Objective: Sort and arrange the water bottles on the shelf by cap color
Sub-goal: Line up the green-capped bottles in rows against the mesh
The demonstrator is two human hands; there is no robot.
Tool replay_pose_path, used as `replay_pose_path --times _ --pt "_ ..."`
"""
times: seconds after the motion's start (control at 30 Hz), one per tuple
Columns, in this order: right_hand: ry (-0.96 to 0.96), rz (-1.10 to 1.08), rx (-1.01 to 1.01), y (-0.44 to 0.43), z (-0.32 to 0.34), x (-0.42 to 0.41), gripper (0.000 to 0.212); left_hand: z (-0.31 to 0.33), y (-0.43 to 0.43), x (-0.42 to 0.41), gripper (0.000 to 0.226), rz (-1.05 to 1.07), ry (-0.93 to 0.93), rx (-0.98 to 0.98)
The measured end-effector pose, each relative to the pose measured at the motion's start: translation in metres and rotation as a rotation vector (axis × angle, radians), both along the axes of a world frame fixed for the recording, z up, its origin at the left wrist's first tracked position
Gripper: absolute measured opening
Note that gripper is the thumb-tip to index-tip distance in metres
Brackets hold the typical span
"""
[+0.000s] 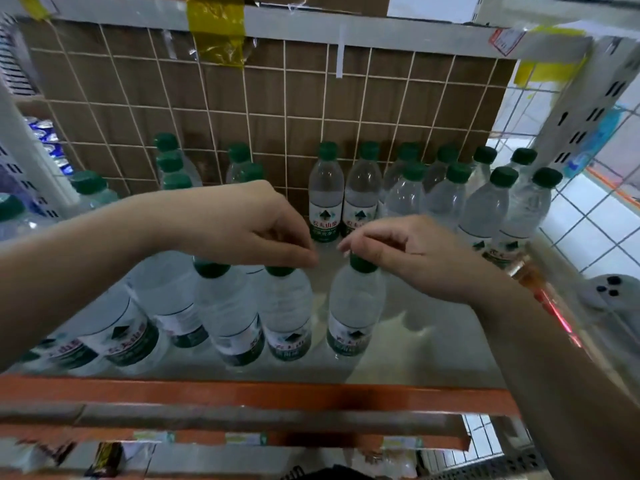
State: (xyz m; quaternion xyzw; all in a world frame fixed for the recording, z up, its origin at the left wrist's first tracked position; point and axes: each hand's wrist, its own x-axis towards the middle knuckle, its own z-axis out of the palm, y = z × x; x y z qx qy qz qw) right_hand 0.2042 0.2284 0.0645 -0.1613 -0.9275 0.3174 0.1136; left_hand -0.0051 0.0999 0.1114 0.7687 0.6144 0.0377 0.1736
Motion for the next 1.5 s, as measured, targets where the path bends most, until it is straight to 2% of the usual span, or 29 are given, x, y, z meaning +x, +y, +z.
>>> replay_pose_path --times 0.07,0.13,0.2,0.27,0.43,0.57,0.73,0.87,1.0,1.33,1.5 --pt "0.016 -0.007 0.0 -0.005 -0.005 0.003 0.053 -0.005 -0.007 0.001 0.043 -0.007 0.016 0.008" --pt "0.017 -0.028 0.013 -0.008 -0.008 0.004 0.059 -0.01 -0.01 -0.002 0.054 0.016 0.099 0.029" --pt "0.024 -0.058 0.047 -0.008 -0.011 0.003 0.055 -0.017 -0.009 -0.002 0.051 0.014 0.182 0.088" --pt "0.023 -0.083 0.087 -0.006 -0.01 0.0 0.051 -0.019 -0.005 -0.003 0.041 0.009 0.169 0.124" --pt "0.018 -0.198 0.142 0.026 -0.001 -0.016 0.033 -0.01 0.025 -0.012 0.036 0.029 0.195 0.034" --pt "0.012 -0.218 0.215 0.061 0.01 -0.041 0.031 -0.008 0.066 -0.024 0.028 0.011 0.24 0.082" --pt "-0.093 -0.244 0.275 0.097 0.013 -0.069 0.024 -0.014 0.114 -0.04 0.035 0.021 0.294 0.15" --pt "-0.182 -0.279 0.321 0.109 0.006 -0.081 0.027 -0.021 0.143 -0.048 0.038 0.053 0.24 0.216" --pt "-0.18 -0.326 0.27 0.112 0.006 -0.082 0.018 -0.024 0.155 -0.051 0.041 0.08 0.178 0.222" --pt "-0.126 -0.373 0.237 0.105 0.002 -0.081 0.039 -0.027 0.152 -0.055 0.035 0.092 0.124 0.182" --pt "-0.121 -0.404 0.22 0.102 0.001 -0.082 0.041 -0.026 0.148 -0.051 0.04 0.121 0.127 0.19"
